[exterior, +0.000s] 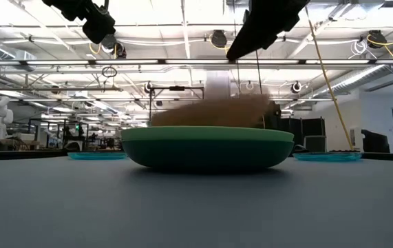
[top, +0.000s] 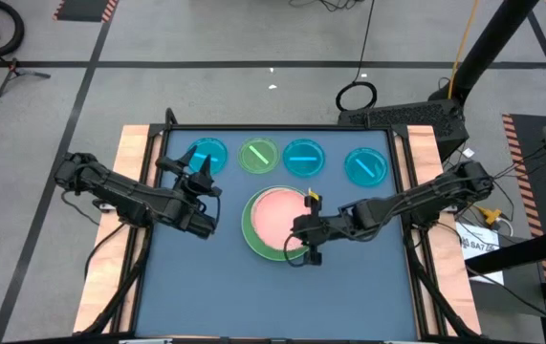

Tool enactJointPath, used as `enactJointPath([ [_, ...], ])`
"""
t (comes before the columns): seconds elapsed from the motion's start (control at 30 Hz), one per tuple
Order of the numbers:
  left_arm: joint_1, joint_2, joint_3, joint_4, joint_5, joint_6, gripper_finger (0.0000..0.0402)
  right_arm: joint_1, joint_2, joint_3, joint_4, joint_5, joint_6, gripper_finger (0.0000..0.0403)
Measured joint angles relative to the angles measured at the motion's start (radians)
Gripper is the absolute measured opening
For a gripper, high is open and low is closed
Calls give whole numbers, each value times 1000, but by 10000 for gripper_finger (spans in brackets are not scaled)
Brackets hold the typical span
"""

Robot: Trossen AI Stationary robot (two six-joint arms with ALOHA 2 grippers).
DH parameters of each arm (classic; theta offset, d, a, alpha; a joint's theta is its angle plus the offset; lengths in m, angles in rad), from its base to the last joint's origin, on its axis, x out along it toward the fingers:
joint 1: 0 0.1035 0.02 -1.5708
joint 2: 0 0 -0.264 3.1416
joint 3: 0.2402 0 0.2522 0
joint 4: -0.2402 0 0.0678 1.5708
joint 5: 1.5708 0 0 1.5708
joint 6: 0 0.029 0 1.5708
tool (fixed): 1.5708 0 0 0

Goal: Stack plastic plates
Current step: Stack the orange plate on the light orange plate

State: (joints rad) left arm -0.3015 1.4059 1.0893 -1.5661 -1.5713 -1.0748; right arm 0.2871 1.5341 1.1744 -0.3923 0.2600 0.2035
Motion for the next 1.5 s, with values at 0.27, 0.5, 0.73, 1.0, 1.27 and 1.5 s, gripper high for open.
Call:
enactJointPath([
  [0.27, 0, 0, 0, 0, 0, 0, 223, -13, 0, 0, -1, 4, 0, 85],
  [0.5, 0, 0, 0, 0, 0, 6, 223, -41, 0, 0, -101, 6, 48, 88],
  [0.73, 0, 0, 0, 0, 0, 6, 223, -71, -5, 0, -350, 132, 206, 88],
  [1.0, 0, 0, 0, 0, 0, 6, 223, -110, -7, -53, -562, 113, 382, 80],
  [1.27, 0, 0, 0, 0, 0, 7, 223, -104, -5, -150, -250, 79, 298, 51],
  [1.5, 0, 0, 0, 0, 0, 7, 223, -112, -6, -149, -254, 82, 262, 32],
])
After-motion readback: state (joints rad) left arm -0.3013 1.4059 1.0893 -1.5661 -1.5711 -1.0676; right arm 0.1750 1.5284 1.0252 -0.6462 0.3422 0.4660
